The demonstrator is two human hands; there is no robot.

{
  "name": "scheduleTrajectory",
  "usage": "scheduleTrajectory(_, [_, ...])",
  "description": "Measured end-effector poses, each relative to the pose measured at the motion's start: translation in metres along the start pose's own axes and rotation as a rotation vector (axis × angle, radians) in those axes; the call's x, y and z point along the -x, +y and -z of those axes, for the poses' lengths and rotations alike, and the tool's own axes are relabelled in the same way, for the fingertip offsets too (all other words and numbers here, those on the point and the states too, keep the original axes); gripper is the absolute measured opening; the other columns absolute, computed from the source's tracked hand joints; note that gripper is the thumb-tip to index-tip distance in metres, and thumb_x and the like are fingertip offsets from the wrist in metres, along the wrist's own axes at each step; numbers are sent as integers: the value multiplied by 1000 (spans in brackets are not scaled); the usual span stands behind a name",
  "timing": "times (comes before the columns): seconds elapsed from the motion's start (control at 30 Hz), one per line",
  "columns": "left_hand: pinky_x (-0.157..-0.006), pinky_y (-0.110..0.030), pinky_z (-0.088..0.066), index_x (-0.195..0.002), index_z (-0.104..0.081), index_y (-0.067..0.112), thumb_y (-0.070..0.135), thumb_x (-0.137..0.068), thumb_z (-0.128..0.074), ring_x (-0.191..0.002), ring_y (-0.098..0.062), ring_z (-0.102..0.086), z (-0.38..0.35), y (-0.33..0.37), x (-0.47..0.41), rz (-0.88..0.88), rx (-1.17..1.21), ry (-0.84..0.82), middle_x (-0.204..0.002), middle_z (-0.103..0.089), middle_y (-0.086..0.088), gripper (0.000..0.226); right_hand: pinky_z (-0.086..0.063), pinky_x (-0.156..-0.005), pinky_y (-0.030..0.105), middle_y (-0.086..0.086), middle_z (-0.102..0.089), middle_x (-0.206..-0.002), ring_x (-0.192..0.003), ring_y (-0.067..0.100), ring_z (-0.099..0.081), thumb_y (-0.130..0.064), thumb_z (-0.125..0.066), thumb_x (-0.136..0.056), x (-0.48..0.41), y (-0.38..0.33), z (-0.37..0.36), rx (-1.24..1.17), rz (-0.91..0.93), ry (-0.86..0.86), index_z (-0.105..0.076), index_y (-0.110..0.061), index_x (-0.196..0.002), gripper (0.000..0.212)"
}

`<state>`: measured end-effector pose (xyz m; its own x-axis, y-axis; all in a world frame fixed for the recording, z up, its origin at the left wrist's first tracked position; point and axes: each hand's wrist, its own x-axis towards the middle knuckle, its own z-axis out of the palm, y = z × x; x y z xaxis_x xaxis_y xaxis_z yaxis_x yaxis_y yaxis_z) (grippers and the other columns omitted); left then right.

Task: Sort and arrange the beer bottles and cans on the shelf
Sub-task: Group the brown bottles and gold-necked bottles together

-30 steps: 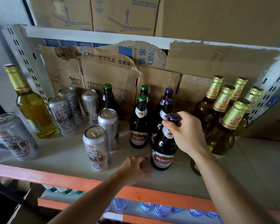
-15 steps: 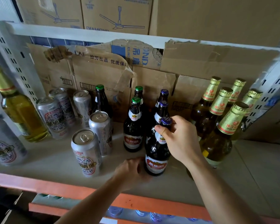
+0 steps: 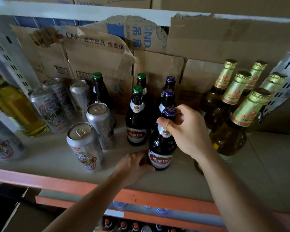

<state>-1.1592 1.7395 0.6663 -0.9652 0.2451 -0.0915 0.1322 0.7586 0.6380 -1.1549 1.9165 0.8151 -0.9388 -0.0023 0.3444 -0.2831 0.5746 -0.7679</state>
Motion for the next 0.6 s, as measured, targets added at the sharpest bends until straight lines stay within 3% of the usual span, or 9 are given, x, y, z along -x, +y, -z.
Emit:
scheduleTrajectory(0.1, [-75,-27,-47,-118,-59,37,58,-75,-68,-98,-18,-65,1,1,1,-6,-6,2,-104,-71,4,48,-52,-63,25,-10,-68,-81,-76,6,-66,-42,-74,-79,2,-1,-2,1,11,16,-61,-20,-89,28])
scheduleTrajectory(0.27, [-76,-27,-48,-119,-61,35,56,-75,-70,-94,-18,-65,3,7,3,-24,-26,11,-98,-71,1,49,-50,-63,20,-13,-68,-83,-78,5,-66,-45,-73,-77,6,0,-4,17,33,61,-62,-22,-91,30])
scheduleTrajectory(0.37, [-71,-26,-47,-113,-63,28,51,-76,-72,-92,-24,-65,5,8,7,-28,-12,-4,-92,-70,-5,45,-52,-81,18,-11,-67,-100,-93,5,-66,-38,-78,-74,11,-4,-7,-33,32,139,-63,-15,-114,49])
scheduleTrajectory(0.43, [-68,-19,-44,-110,-63,21,47,-78,-72,-94,-20,-65,9,8,15,-51,33,-8,-93,-71,-9,42,-52,-92,26,-5,-65,-109,-105,9,-64,-31,-80,-76,13,-11,-8,-97,86,268,-59,-8,-122,56])
scheduleTrajectory(0.53, [-75,-16,-45,-124,-59,15,53,-75,-64,-94,-15,-67,22,12,37,-68,29,-33,-99,-72,-6,63,-55,-91,32,6,-67,-110,-106,13,-65,-20,-70,-85,15,-29,-11,-186,251,483,-61,-1,-116,37])
scheduleTrajectory(0.6, [-77,-18,-47,-125,-59,18,45,-81,-64,-93,-14,-66,34,13,52,-63,21,-97,-101,-72,-2,52,-55,-89,27,9,-68,-106,-102,13,-67,-16,-64,-89,15,-43,-15,-248,327,529,-62,1,-111,28])
